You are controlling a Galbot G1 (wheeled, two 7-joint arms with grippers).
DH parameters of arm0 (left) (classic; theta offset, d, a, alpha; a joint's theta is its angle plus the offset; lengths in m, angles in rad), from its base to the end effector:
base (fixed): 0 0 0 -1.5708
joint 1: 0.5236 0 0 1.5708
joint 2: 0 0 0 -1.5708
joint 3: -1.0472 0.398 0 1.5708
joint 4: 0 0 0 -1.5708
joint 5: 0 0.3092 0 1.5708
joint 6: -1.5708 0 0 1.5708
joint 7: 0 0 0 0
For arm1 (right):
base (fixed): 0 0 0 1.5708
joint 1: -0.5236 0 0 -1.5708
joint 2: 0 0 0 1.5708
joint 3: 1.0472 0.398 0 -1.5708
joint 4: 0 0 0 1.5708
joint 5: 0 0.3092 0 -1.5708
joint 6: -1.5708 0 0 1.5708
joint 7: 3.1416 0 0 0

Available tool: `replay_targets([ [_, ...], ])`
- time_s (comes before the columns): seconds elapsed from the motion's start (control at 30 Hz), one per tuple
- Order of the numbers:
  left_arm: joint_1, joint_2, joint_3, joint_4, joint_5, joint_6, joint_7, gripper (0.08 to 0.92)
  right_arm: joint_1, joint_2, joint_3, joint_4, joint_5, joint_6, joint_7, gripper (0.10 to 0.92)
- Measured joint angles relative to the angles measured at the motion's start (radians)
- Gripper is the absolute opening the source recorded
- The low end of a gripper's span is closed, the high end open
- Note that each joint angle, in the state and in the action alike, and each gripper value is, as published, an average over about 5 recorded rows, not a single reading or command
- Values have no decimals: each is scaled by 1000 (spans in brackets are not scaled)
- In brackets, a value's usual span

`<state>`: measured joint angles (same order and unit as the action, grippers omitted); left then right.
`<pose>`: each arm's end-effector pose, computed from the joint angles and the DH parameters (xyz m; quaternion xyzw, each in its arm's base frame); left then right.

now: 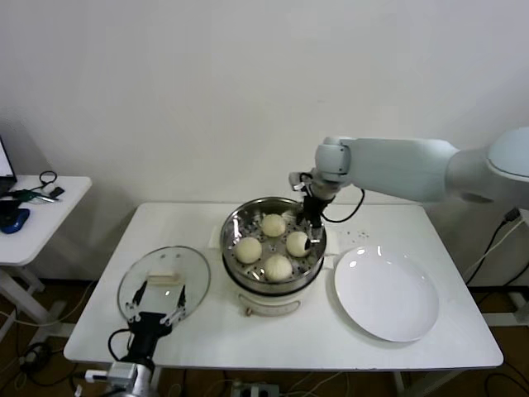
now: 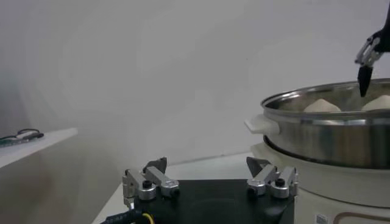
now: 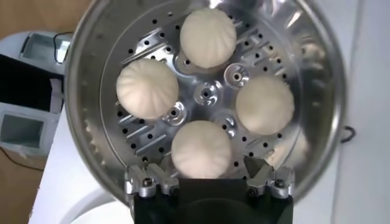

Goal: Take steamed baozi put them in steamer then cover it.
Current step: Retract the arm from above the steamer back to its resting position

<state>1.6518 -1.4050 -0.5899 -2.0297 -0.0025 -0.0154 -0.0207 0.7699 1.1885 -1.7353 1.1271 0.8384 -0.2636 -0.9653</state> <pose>0.0829 0.0612 -0.3666 -0.0038 -0.9943 -0.0874 0.0612 0.5988 0.0022 -0.0323 0.5624 -0.5293 0.5096 0.3792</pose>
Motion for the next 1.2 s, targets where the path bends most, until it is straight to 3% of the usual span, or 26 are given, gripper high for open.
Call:
replay_targets([
  [0.27,2,-6,4,-12,13,5,-1,823,33,-135,54,68,-6,91,54,823],
  [0.6,11,-11,4,-29,31,19,0,823,-92,-403,247,215,-33,205,242,823],
  [0.9,16,-14,-5,-46,45,26,-2,823,-482,-583,665,314,-92,315,467,823],
  [1.2,25,-12,-12,-64,70,26,-12,823,-1023,-609,1240,402,-179,392,639,823],
])
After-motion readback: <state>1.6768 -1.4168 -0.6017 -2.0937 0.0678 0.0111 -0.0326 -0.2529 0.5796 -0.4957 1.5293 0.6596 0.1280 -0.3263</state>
